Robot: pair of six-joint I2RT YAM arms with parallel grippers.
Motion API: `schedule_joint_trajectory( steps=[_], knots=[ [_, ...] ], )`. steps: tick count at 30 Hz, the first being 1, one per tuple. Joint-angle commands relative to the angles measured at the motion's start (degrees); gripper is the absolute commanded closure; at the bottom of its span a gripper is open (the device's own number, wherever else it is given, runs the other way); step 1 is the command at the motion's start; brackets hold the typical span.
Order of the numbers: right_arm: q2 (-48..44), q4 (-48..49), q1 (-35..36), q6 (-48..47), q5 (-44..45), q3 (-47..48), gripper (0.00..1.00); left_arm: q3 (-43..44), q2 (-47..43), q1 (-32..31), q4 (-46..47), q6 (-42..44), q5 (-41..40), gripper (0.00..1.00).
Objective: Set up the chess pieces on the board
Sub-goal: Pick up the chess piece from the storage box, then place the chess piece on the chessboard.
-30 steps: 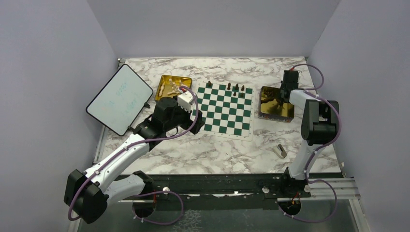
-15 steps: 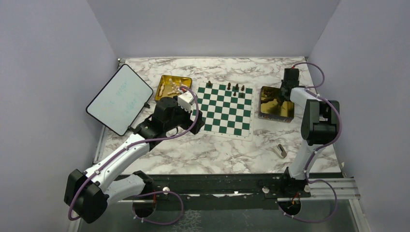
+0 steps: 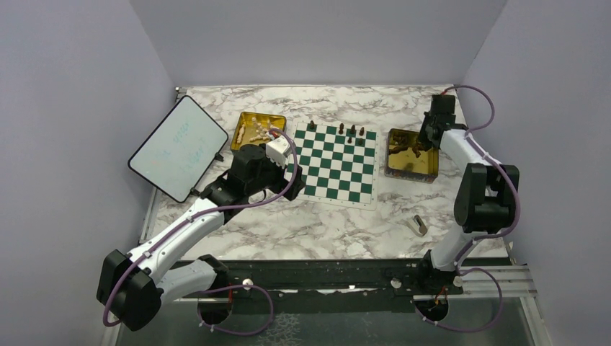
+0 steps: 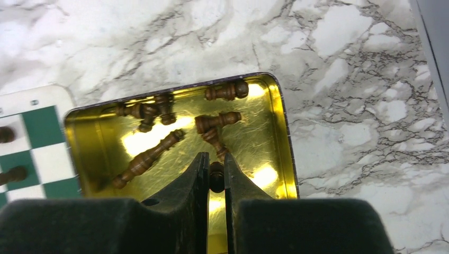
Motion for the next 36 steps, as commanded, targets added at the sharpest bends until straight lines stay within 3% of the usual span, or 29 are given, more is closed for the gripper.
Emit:
schedule_joint_trajectory(
  steps=[1, 9, 14, 26, 36],
  knots=[
    [-4.3, -2.3, -0.2, 1.0, -6.3, 1.2, 0.86, -0.2, 0.3, 0.0, 1.0, -0.2, -1.0, 0.01],
    [-6.0, -4.2, 0.9, 2.2, -13.0, 3.6, 0.86, -0.3, -1.6, 0.0, 0.7, 0.6, -2.8, 0.01],
    [-6.1, -4.3, 3.7, 2.8, -12.6, 4.8, 0.86, -0.3, -1.8, 0.0, 1.0, 0.4, -2.4, 0.01],
    [-0.3, 0.4, 20.6, 1.8, -5.5, 10.1, 0.87, -0.2, -1.9, 0.0, 1.1, 0.2, -2.2, 0.01],
    [10.9, -1.0, 27.0, 2.1, 0.4, 18.5, 0.87, -0.1, -2.6, 0.0, 1.1, 0.2, -1.7, 0.01]
  ],
)
